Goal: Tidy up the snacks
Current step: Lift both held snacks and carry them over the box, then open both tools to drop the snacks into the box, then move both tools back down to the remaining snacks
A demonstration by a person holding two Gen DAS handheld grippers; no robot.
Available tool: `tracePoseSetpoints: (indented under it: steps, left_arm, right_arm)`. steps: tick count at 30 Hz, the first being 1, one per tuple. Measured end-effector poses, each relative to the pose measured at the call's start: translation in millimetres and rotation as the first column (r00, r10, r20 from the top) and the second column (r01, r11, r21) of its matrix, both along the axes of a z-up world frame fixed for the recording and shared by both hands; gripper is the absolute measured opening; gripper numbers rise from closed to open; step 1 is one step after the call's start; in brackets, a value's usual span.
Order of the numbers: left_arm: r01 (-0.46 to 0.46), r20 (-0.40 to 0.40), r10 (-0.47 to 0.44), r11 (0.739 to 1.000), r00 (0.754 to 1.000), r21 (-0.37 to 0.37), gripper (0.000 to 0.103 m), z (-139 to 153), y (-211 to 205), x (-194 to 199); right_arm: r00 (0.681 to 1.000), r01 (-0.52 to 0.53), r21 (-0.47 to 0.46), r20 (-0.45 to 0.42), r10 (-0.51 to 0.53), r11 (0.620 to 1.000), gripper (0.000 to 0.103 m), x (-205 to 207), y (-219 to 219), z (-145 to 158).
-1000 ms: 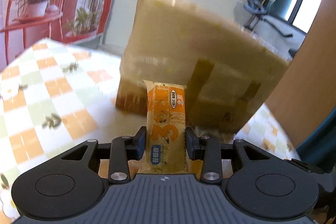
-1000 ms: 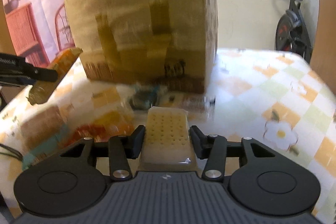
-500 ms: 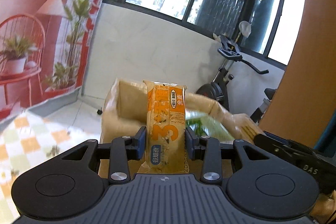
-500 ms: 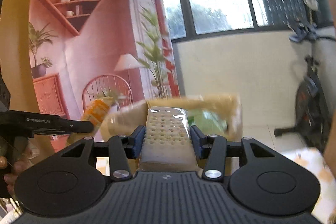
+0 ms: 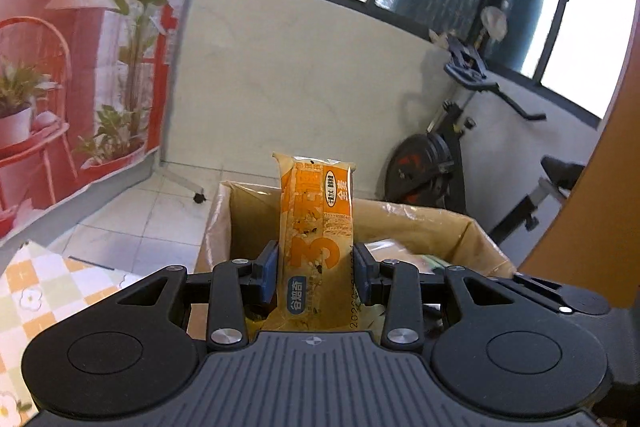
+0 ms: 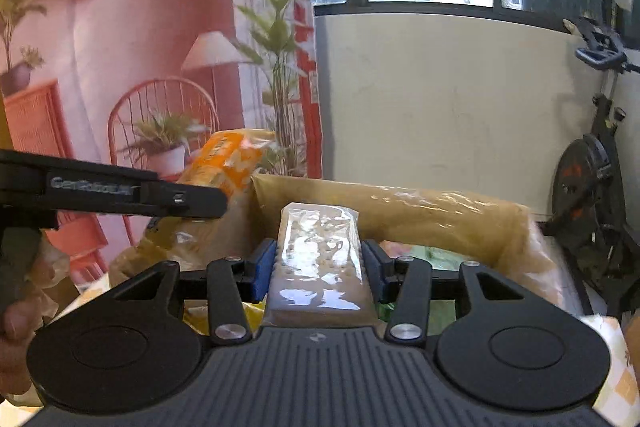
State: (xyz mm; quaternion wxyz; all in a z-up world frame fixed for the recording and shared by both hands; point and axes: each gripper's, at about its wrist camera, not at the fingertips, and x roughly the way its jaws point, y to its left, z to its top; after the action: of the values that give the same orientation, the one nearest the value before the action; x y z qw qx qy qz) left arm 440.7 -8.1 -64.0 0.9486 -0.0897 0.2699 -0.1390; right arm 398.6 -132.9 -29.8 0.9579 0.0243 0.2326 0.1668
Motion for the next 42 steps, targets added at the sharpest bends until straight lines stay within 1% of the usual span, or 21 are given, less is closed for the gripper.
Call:
tracePoseSetpoints:
  steps: [2, 4, 5, 6, 7, 8, 9, 12, 14, 17, 20, 24, 30, 33, 36, 40, 42]
  left_arm:
    - [-0.005, -0.011, 0.005, 1.0, 1.0, 0.012, 0.041, -4.0, 1.1, 5.2]
    - [-0.013, -0.015, 0.013, 1.0, 1.0, 0.022, 0.048, -6.0, 6.8, 9.2]
    - [-0.019, -0.012, 0.019, 1.0, 1.0, 0.023, 0.06, -6.9, 8.9, 10.2]
    - [-0.024, -0.004, 0.024, 0.999, 1.0, 0.022, 0.07, -7.3, 10.9, 8.1]
    - [-0.023, 0.014, 0.022, 1.0, 1.0, 0.017, 0.073, -8.2, 13.0, 5.8]
    - [-0.02, 0.023, 0.02, 1.0, 1.0, 0.014, 0.074, -9.3, 15.4, 4.2]
    - [-0.019, 0.021, 0.019, 1.0, 1.0, 0.012, 0.074, -9.9, 15.7, 4.3]
    - [-0.029, 0.015, 0.029, 0.999, 0.999, -0.016, 0.074, -11.0, 21.2, 1.9]
    - [-0.035, 0.021, 0.035, 0.999, 0.999, -0.028, 0.074, -8.3, 23.4, -4.8]
    - [-0.047, 0.035, 0.048, 0.999, 0.998, -0.024, 0.073, -2.7, 27.4, -19.2]
    - [-0.05, 0.046, 0.05, 0.999, 0.998, -0.009, 0.073, 4.8, 29.6, -33.9]
    - [-0.055, 0.066, 0.054, 0.998, 0.996, 0.006, 0.073, 16.5, 32.4, -59.4]
    - [-0.069, 0.051, 0.07, 0.998, 0.996, -0.004, 0.073, 19.8, 41.4, -108.5]
    - [-0.076, 0.041, 0.075, 0.997, 0.996, 0.003, 0.074, 13.1, 43.9, -130.6]
    - [-0.077, 0.022, 0.077, 0.997, 0.997, 0.012, 0.074, -0.4, 44.4, -148.9]
    - [-0.059, -0.01, 0.059, 0.998, 0.998, 0.037, 0.075, -28.8, 38.4, -170.5]
    - [-0.064, -0.027, 0.066, 0.996, 0.997, 0.067, 0.077, -47.6, 31.2, -180.1]
  right_arm:
    - [0.999, -0.033, -0.042, -0.024, 0.032, 0.999, 0.049, 10.0, 13.9, -5.3]
    - [0.999, -0.036, -0.07, -0.037, 0.033, 0.997, 0.051, 16.9, 21.4, -12.7]
    - [0.998, -0.043, -0.07, -0.048, 0.039, 0.997, 0.051, 20.6, 24.8, -15.6]
    - [0.998, -0.045, -0.07, -0.052, 0.041, 0.997, 0.054, 21.3, 26.8, -19.1]
    - [0.998, -0.045, -0.075, -0.049, 0.041, 0.996, 0.062, 22.4, 29.4, -21.0]
    - [0.998, -0.046, -0.085, -0.04, 0.042, 0.995, 0.065, 20.3, 31.4, -22.6]
    - [0.998, -0.05, -0.097, -0.027, 0.048, 0.994, 0.068, 20.1, 33.3, -22.9]
    - [0.998, -0.063, -0.106, -0.014, 0.062, 0.992, 0.068, 18.8, 35.4, -22.4]
    - [0.999, -0.054, -0.09, -0.006, 0.054, 0.994, 0.068, 15.7, 31.1, -20.0]
    - [0.999, -0.046, -0.061, 0.02, 0.047, 0.997, 0.068, 3.0, 23.5, -14.0]
    - [0.998, -0.028, -0.032, 0.06, 0.03, 0.999, 0.068, -15.0, 9.1, -7.1]
    - [0.996, -0.005, 0.031, 0.095, 0.002, 1.0, 0.068, -43.3, -12.9, -0.3]
    - [0.989, 0.029, 0.086, 0.139, -0.041, 0.996, 0.068, -92.9, -48.1, 7.5]
    - [0.988, 0.04, 0.105, 0.143, -0.055, 0.994, 0.068, -113.1, -64.2, 4.3]
    - [0.987, 0.052, 0.114, 0.145, -0.068, 0.992, 0.068, -133.7, -77.6, -3.5]
    - [0.988, 0.08, 0.125, 0.121, -0.095, 0.989, 0.068, -154.0, -90.9, -26.3]
    - [0.99, 0.093, 0.107, 0.1, -0.103, 0.99, 0.068, -161.8, -92.2, -40.8]
